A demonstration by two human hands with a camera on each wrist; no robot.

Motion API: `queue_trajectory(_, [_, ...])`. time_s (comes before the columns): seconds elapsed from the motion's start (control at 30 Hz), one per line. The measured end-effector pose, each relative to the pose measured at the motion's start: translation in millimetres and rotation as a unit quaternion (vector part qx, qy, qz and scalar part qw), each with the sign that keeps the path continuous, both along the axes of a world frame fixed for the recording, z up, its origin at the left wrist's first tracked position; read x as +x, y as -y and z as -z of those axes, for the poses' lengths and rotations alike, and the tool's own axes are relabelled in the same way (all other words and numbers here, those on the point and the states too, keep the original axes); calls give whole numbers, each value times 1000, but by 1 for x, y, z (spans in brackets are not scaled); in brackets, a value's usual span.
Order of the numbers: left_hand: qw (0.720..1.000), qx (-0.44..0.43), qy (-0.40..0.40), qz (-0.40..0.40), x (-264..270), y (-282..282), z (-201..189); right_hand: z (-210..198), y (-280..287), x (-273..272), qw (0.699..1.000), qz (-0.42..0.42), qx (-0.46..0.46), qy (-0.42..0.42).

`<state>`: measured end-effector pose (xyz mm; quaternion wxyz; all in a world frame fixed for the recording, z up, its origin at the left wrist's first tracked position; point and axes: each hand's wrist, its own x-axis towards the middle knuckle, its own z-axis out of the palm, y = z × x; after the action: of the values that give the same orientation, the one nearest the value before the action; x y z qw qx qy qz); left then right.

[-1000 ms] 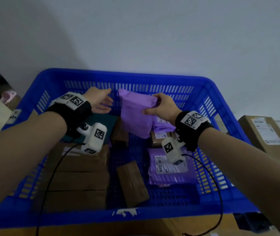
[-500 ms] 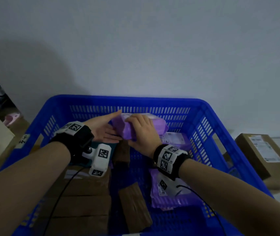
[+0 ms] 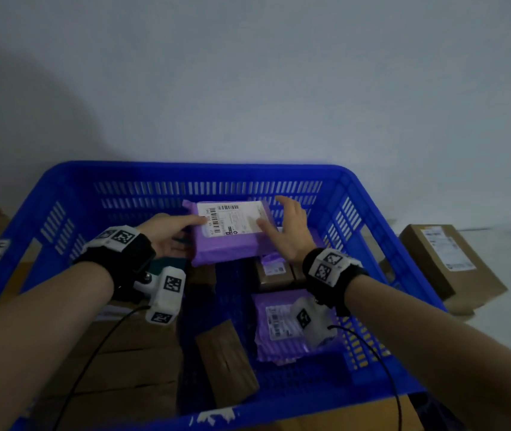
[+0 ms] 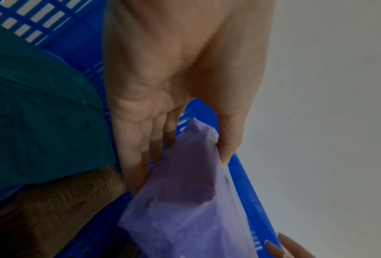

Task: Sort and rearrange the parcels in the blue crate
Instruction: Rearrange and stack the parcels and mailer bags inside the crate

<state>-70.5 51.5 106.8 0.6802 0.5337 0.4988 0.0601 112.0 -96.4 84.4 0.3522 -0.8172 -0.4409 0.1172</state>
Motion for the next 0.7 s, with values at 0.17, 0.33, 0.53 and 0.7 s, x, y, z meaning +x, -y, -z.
queue_trajectory(0.17, [999,-26,1,41,20,19,15,17,23,33,958,86,5,-272])
queue_trajectory(0.33, [996,-58,-28,67,43,46,44,48,60,49,947,111,-63,-294])
queue_trajectory(0.53, [987,-105,-53,109,63,79,84,61,84,59,939,104,-225,-237])
queue_trajectory(0.7, [977,-124,-72,156,80,101,109,67,91,70,914,116,-343,-182])
